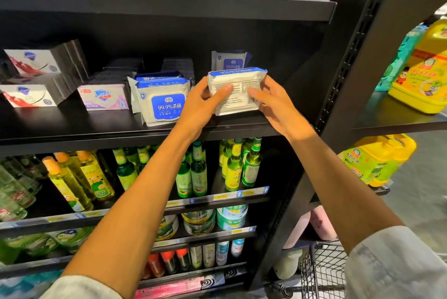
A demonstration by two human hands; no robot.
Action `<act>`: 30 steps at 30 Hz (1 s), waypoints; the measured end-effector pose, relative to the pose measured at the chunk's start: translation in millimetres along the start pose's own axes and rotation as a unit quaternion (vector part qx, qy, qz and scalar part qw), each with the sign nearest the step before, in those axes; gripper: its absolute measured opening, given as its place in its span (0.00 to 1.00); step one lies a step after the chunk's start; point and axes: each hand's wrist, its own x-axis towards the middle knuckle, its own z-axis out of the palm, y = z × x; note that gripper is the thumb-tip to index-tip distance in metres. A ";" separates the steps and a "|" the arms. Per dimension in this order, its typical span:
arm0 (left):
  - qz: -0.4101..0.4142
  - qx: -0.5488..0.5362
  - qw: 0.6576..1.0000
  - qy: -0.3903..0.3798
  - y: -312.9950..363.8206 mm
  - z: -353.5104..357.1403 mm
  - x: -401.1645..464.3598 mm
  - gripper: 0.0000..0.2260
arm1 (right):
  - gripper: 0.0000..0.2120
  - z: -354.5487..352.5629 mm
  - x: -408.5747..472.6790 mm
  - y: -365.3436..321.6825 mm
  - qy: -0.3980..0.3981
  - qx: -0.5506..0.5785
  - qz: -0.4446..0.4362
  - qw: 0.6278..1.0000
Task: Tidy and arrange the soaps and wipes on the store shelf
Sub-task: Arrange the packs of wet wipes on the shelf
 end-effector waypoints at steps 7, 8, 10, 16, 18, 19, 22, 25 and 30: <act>-0.017 0.015 0.999 -0.024 1.2 1.7 -1.3 0.19 | 0.22 -2.1 1.3 0.1 0.015 0.011 0.018 1.000; -0.020 0.011 0.999 -0.024 0.9 1.4 -0.9 0.19 | 0.21 -2.3 1.6 0.0 0.018 0.012 0.017 1.000; -0.030 -0.006 0.999 -0.029 -1.0 -0.4 0.2 0.21 | 0.20 -2.7 2.3 0.2 0.020 0.009 0.017 1.000; -0.052 -0.017 0.998 -0.036 -6.3 -5.7 4.1 0.24 | 0.18 1.4 2.3 -0.9 0.019 -0.003 0.026 0.999; -0.058 -0.026 0.997 -0.033 -5.5 -5.8 4.3 0.23 | 0.22 -0.7 2.5 -0.3 0.004 -0.013 0.017 1.000; -0.061 -0.029 0.997 -0.032 -4.7 -5.8 4.3 0.22 | 0.25 -2.8 3.2 0.7 -0.007 -0.017 0.012 1.000; -0.076 -0.042 0.996 -0.026 -3.4 -5.0 5.4 0.20 | 0.40 -8.2 4.8 3.6 -0.032 -0.008 0.007 0.999; -0.089 -0.039 0.995 -0.021 -3.6 -4.2 7.0 0.20 | 0.50 -8.8 4.4 3.8 -0.066 -0.023 0.008 0.998; -0.106 -0.033 0.994 -0.018 -3.3 -3.9 9.0 0.21 | 0.45 -7.6 4.0 3.4 -0.083 -0.054 -0.010 0.995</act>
